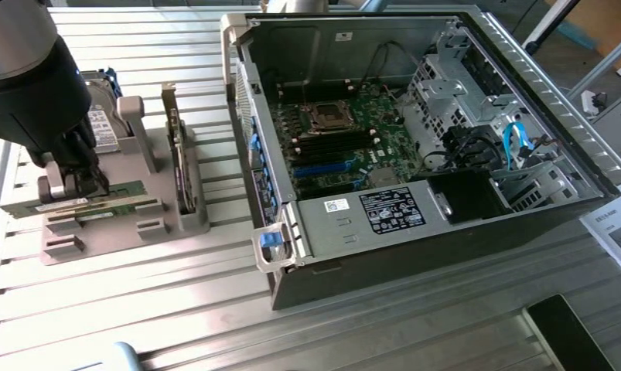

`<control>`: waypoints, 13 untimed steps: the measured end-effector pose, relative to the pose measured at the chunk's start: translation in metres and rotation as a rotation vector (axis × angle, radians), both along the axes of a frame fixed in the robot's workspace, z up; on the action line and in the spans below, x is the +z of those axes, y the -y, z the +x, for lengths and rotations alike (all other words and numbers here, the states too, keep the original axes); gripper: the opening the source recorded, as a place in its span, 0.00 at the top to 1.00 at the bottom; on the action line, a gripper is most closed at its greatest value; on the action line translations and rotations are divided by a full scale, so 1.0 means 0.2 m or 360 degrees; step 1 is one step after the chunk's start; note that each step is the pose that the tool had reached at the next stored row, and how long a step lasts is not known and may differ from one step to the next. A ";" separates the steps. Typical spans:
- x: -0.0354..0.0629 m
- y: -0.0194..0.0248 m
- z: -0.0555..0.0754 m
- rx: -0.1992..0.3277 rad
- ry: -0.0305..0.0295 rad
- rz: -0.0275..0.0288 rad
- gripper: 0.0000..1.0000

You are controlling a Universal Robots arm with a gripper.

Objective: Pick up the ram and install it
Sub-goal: 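Pick up the ram and move it above insertion slot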

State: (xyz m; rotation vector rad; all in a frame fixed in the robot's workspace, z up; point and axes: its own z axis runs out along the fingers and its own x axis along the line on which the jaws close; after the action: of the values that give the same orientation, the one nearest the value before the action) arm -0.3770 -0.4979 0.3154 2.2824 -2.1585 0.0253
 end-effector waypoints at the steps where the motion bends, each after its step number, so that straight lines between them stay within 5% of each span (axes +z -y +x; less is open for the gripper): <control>1: 0.007 0.000 0.00 0.0000 0.00000 0.00000 0.88; 13: 0.079 0.000 0.00 -0.0002 0.00000 0.00000 0.88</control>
State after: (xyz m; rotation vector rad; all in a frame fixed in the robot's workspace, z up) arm -0.3770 -0.4979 0.3313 2.2812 -2.1598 0.0253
